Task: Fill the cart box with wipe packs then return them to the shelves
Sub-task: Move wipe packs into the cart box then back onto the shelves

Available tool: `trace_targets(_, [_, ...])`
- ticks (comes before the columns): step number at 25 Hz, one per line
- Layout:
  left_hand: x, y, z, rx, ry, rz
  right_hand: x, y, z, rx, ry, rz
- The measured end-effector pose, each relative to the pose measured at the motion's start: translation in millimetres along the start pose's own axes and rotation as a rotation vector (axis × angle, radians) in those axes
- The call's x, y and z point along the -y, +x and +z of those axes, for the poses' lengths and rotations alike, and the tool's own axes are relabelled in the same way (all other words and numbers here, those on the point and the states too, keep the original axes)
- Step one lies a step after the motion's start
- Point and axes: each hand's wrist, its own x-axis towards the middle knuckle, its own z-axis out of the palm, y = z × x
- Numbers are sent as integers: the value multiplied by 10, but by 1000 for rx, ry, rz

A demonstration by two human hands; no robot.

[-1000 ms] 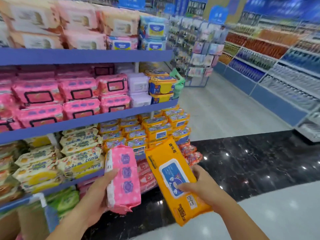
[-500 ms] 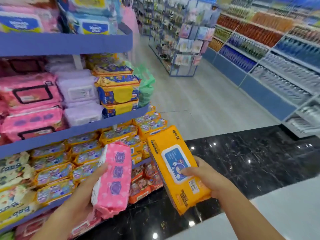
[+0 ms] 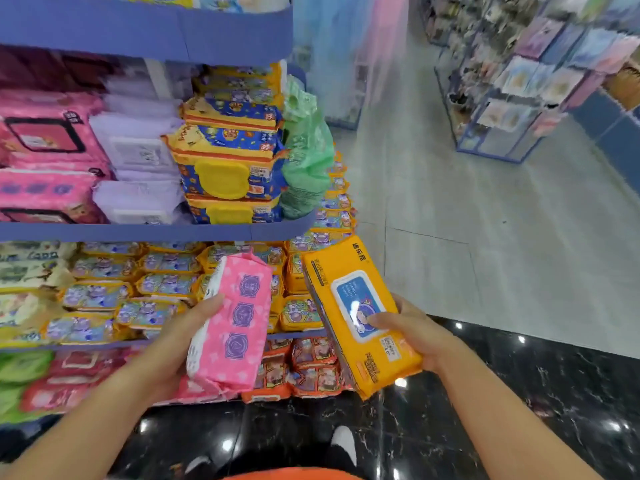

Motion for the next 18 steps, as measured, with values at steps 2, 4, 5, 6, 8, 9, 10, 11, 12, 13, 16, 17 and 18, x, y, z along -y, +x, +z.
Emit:
trace_targets(2, [40, 63, 355, -76, -50, -32, 95, 264, -252, 103, -77, 11])
trace_targets(4, [146, 33, 563, -156, -78, -47, 159, 497, -447, 178, -165, 20])
trace_targets(5, [195, 102, 621, -196, -99, -40, 180, 608, -523, 205, -228, 21])
trace_targets(6, [257, 100, 660, -236, -115, -29, 185, 719, -576, 217, -311, 8])
trace_targets(8, [358, 58, 671, -342, -115, -21, 173, 984, -619, 192, -590, -56])
trace_targets(9, [417, 56, 667, -396, -107, -45, 145, 1126, -602, 176, -750, -92])
trace_targets(10, [464, 44, 690, -412, -125, -66, 107, 1312, -575, 176, -896, -126])
trace_targets(11, [503, 16, 744, -395, -128, -87, 71, 1478, -529, 181, -1015, -159])
trace_targets(12, [535, -18, 778, -396, -112, -95, 39, 1633, -458, 180, -1096, -187])
trace_targets(13, [568, -50, 800, -427, -73, -91, 5, 1784, -377, 186, -1157, -211])
trace_targets(16, [570, 57, 822, -502, 18, -80, -117, 2173, -183, 159, -1395, -324])
trace_targets(17, [552, 107, 806, -513, 23, -90, -149, 2277, -146, 132, -1498, -385])
trace_targets(18, [560, 154, 775, -517, 23, -92, -209, 2370, -127, 124, -1589, -451])
